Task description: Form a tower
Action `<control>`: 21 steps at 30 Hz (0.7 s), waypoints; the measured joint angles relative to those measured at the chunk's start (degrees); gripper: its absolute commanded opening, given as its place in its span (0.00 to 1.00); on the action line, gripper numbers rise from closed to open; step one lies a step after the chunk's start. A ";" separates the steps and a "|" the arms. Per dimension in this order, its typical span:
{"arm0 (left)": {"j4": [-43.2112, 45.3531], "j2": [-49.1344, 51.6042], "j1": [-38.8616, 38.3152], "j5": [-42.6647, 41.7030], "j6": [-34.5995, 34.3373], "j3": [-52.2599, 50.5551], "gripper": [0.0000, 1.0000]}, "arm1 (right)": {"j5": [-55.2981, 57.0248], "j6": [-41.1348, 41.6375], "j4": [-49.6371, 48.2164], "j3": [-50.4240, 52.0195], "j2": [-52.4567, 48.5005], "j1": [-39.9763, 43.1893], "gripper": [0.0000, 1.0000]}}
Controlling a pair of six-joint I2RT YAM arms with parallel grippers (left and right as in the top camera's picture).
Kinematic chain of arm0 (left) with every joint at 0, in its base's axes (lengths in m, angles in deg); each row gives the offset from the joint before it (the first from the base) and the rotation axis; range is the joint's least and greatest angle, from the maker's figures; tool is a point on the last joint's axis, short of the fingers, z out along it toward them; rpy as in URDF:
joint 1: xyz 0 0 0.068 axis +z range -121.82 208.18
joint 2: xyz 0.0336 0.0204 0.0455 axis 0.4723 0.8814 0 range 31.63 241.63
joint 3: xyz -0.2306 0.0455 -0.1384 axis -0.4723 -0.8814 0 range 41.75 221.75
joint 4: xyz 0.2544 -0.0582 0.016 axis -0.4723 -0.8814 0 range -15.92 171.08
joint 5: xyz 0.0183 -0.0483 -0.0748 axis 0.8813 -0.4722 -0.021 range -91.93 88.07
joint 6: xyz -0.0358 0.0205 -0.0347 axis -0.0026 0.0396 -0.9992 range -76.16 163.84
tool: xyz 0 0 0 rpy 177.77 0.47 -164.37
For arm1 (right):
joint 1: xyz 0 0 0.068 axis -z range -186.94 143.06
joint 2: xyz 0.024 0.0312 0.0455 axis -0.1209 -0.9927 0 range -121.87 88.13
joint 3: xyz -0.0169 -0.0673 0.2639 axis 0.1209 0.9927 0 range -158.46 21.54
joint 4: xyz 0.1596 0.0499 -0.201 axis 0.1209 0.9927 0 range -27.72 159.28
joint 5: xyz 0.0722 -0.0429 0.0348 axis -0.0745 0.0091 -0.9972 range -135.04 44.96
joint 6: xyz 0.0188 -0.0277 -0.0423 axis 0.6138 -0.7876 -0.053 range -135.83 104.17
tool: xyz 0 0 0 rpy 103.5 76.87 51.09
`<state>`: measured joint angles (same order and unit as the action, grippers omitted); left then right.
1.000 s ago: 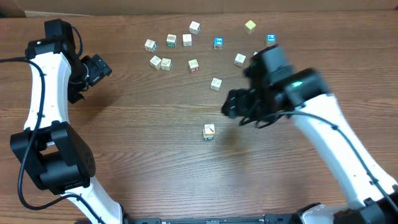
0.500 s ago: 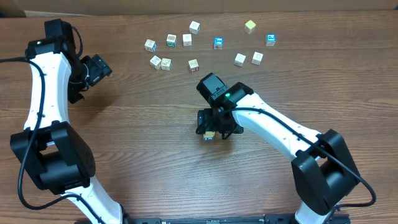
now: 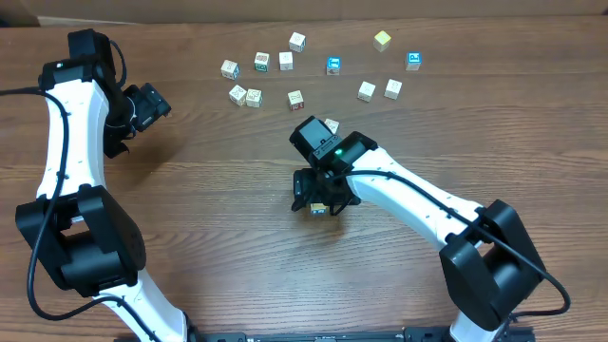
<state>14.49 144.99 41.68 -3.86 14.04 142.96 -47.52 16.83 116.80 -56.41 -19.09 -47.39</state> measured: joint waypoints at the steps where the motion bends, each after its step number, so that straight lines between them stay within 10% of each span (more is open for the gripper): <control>1: 0.00 0.00 0.00 0.00 0.00 0.00 0.99 | 0.04 -0.02 0.00 0.00 -0.39 -0.11 0.79; 9: 0.00 0.00 0.00 0.00 0.00 0.00 1.00 | 0.37 -0.07 -0.09 0.00 -4.92 -0.48 0.79; 21: 0.00 0.00 0.00 0.00 0.00 0.00 1.00 | 0.39 -0.09 0.00 0.00 -5.51 -0.50 0.48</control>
<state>14.49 144.99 41.68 -3.86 14.04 142.96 -47.13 16.75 116.80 -56.41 -24.60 -47.89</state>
